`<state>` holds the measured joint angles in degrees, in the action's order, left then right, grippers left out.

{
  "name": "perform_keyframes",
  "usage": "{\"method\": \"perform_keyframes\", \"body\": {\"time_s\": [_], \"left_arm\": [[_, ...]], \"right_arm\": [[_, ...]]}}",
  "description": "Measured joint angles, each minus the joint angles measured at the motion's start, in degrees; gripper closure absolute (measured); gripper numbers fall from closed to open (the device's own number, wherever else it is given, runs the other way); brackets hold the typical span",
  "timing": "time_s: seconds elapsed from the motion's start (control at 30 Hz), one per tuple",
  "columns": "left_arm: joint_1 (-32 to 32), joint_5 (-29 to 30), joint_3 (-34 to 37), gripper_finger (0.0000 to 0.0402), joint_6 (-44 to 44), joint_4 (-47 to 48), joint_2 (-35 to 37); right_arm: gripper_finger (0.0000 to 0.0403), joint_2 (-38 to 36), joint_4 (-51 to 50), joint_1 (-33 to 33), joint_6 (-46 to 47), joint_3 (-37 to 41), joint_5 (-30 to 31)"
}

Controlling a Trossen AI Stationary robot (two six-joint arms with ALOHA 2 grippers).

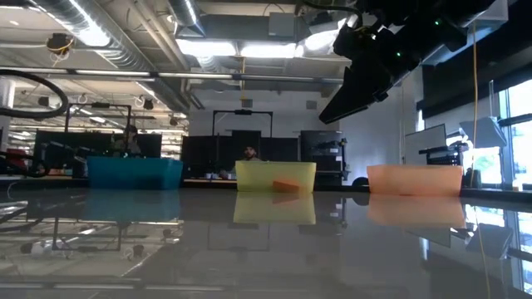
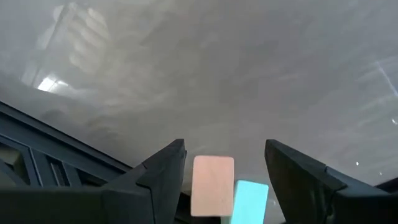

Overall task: Sort blocks by size
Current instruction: Put the brown triangle block into the orange bin

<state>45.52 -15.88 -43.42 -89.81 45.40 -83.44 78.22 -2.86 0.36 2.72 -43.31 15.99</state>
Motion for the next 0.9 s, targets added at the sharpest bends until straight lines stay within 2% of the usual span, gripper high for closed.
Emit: {"method": "perform_keyframes", "body": {"time_s": [0.13,0.63,0.9], "left_arm": [[-0.4,-0.4,0.0,0.0194,0.1,-1.9,0.0],[0.8,-0.7,0.0,0.0194,0.0,0.8,0.0],[3.6,-4.9,2.0,0.0194,-3.8,-2.6,0.0]], "right_arm": [[0.0070,0.0,0.0,0.0,0.0,0.0,0.0],[0.0070,0.0,0.0,0.0,0.0,0.0,-0.1],[0.0070,0.0,0.0,0.0,0.0,0.0,-0.1]]}}
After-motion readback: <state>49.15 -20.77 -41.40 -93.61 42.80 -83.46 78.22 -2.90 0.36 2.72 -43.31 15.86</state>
